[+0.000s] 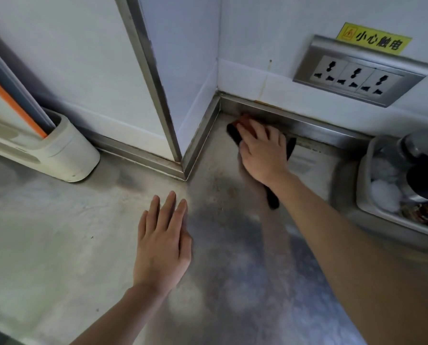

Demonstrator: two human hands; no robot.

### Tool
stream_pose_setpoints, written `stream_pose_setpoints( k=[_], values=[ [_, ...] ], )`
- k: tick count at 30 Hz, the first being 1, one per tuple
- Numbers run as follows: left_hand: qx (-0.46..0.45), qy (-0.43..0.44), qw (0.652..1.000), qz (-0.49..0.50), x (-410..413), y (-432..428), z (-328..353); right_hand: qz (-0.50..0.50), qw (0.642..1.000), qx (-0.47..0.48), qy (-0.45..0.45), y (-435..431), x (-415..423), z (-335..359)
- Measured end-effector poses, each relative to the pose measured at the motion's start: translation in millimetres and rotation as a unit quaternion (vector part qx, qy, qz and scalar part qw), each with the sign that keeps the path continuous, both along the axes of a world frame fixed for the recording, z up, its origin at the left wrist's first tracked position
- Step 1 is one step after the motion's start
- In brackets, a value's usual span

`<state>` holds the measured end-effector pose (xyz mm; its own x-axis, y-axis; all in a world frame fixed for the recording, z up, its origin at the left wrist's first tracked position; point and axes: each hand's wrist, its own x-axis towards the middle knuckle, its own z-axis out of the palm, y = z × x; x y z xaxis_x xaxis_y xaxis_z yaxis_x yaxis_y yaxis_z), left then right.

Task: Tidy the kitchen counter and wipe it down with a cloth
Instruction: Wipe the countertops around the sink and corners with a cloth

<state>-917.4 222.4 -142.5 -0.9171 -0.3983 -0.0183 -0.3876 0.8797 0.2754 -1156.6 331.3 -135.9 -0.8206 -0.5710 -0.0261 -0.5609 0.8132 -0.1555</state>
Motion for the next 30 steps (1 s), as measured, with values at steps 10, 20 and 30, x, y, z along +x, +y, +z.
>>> stream_pose_setpoints(
  k=[10, 20, 30],
  values=[
    [0.0, 0.0, 1.0, -0.003, 1, -1, -1, 0.117, 0.993, 0.026, 0.001, -16, -20, -3],
    [-0.005, -0.004, 1.0, -0.006, 2, -2, -1, 0.146, 0.989, 0.004, -0.01, -8, 22, 7],
    [-0.005, -0.002, 1.0, -0.005, 2, -2, -4, 0.224, 0.974, -0.004, -0.027, 23, 84, 6]
  ],
)
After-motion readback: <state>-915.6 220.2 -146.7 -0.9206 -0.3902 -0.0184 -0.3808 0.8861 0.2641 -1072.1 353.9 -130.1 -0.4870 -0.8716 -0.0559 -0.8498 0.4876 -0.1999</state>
